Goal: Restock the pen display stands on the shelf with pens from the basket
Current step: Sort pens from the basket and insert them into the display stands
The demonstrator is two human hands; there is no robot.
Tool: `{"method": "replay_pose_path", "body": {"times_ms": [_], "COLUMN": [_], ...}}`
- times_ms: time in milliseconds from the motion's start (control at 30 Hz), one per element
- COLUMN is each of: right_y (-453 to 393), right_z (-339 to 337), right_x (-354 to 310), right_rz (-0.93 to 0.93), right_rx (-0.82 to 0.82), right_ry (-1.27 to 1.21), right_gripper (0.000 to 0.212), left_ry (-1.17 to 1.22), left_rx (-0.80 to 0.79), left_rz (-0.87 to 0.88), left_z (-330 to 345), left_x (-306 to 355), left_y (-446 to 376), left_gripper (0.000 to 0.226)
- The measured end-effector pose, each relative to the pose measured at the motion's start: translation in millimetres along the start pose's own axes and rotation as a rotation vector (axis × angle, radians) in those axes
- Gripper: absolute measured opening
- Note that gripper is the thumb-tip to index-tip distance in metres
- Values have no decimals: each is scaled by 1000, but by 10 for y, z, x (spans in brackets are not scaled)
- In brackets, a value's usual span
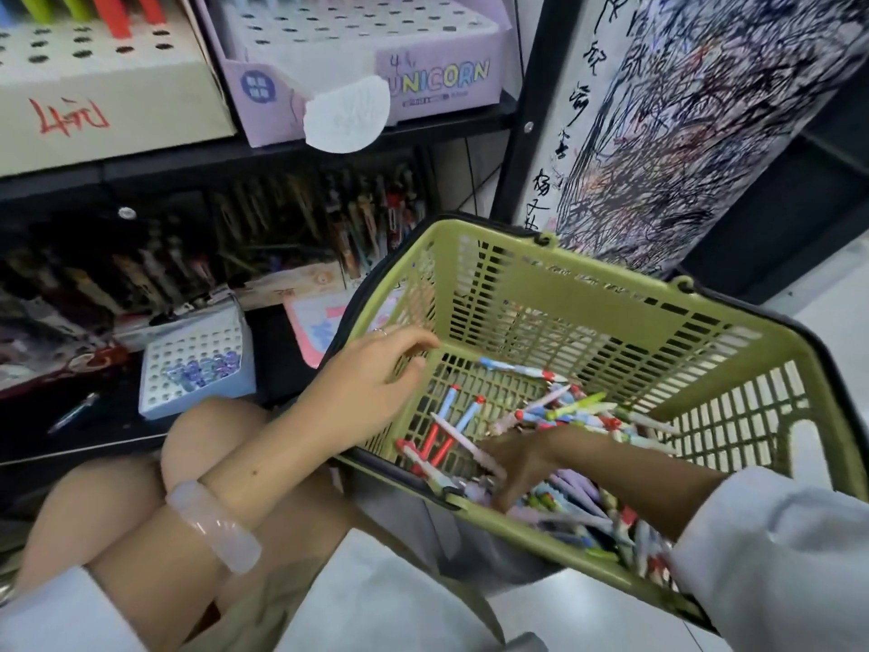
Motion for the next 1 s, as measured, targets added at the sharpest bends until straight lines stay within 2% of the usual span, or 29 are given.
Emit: {"method": "replay_pose_path", "body": {"times_ms": [267,367,500,600,767,833,1000], "right_y": [53,80,114,66,1,-16,-45], "right_z": [148,150,129,187,234,212,207], "right_x": [-7,-8,92,76,28,16,-28], "right_rz": [-66,-73,-12,12,55,63,32], "right_rx": [-94,-73,4,-15,3,10,122], "right_ry": [-115,-139,-329,-268,-370,-310,-290], "right_gripper": [101,101,87,88,85,81,77], "left_ry": [31,42,64,65,76,82,70], "left_rx": [22,31,43,43,61,66,71], "left_rz": [10,16,12,6,15,19,26], "left_z": [-5,1,3,4,-1,4,14], "left_x": [27,34,34,33,27,29,16], "left_y": [-23,-14,-16,-20,-16,-21,-37], "left_gripper": [27,27,26,26,24,24,24]}}
Point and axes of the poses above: each hand's wrist, its own y-axis away from the middle knuckle, its own z-axis out of the palm, x = y × z, the point moved 3 cm from there along -y, towards the middle knuckle, and after that the axes turned 13 degrees about y, right-handed, at the moved point
